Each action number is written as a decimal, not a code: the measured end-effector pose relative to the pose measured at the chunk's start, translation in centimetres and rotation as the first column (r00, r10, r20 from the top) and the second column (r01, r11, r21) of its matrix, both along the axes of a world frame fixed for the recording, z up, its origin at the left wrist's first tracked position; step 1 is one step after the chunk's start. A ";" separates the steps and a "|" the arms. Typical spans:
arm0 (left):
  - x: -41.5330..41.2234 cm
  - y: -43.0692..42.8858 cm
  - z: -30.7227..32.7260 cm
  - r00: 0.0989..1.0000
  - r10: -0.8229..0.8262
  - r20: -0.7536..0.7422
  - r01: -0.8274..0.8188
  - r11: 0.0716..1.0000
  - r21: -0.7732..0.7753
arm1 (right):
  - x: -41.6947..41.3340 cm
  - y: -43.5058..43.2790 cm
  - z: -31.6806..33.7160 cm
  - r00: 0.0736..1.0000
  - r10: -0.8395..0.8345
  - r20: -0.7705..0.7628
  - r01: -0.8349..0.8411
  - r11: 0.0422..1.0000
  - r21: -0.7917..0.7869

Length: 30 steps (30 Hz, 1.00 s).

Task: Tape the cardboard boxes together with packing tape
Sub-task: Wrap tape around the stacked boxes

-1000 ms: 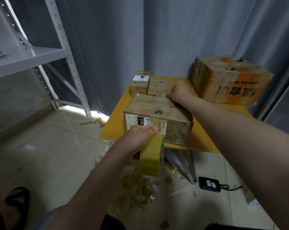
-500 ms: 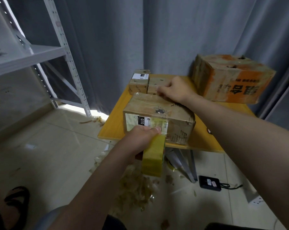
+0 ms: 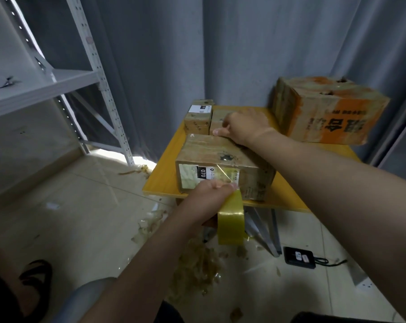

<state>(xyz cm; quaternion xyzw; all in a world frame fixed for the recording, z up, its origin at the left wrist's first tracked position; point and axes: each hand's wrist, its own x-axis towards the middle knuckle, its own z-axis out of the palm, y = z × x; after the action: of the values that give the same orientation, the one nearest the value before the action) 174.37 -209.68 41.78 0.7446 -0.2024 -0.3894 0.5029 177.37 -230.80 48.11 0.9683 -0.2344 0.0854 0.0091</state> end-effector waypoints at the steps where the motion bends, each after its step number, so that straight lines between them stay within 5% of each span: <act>1: -0.3 -0.2 0.0 1.000 0.010 -0.022 -0.010 1.000 -0.008 | -0.3 0.7 0.3 0.996 -0.021 0.084 0.027 0.997 -0.076; 3: -0.9 -0.6 -0.2 0.997 0.041 -0.067 -0.043 0.999 -0.033 | -1.3 2.1 0.9 0.964 -0.043 0.262 0.058 0.997 -0.049; 5: -1.8 -1.2 -0.5 0.992 0.063 -0.112 -0.071 0.996 -0.060 | -2.9 3.0 1.7 0.922 -0.074 0.380 0.021 0.990 0.141; 9: -4.0 -2.5 -0.3 0.973 0.072 -0.217 -0.095 0.991 -0.096 | -8.4 4.2 3.0 0.939 -0.212 0.272 0.088 0.909 0.408; 13: -5.1 -3.1 0.0 0.975 0.056 -0.217 -0.083 0.989 -0.120 | -13.5 5.6 1.2 0.943 -0.253 -0.216 0.333 0.695 0.638; 15: -5.5 -3.0 0.3 0.982 0.053 -0.183 -0.074 0.991 -0.109 | -15.0 5.9 -0.5 0.925 -0.220 -0.309 0.377 0.627 0.682; 19: -6.1 -2.1 1.2 0.987 0.077 -0.144 -0.095 0.988 -0.122 | -16.2 6.5 -4.3 0.954 -0.226 -0.199 0.269 0.344 0.899; 22: -5.7 -1.2 1.7 0.989 0.048 -0.140 -0.064 0.992 -0.111 | -16.0 7.0 -6.1 0.956 -0.284 -0.070 0.135 0.217 0.967; 25: -5.1 0.1 2.6 0.978 0.002 0.207 -0.016 0.997 0.069 | -15.9 7.6 -6.4 0.962 -0.271 -0.026 0.048 0.075 0.996; 26: -4.7 0.5 3.0 0.897 -0.009 0.442 -0.042 0.993 0.106 | -15.9 7.8 -6.4 0.966 -0.259 -0.016 0.016 0.000 1.000; 28: -3.4 1.2 3.5 0.533 0.020 0.846 -0.099 0.994 0.039 | -15.9 8.4 -6.5 0.969 -0.247 0.007 -0.033 -0.100 0.994; 30: -1.6 1.5 4.1 0.250 0.029 0.968 -0.011 1.000 -0.028 | -15.8 8.9 -7.0 0.959 -0.279 0.047 -0.083 -0.116 0.990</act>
<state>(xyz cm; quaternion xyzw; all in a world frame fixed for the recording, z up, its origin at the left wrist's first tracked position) 172.81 -208.19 45.85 0.8258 -0.4615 0.1559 0.2843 161.55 -221.92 41.16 0.6114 -0.2907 -0.0012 -0.7360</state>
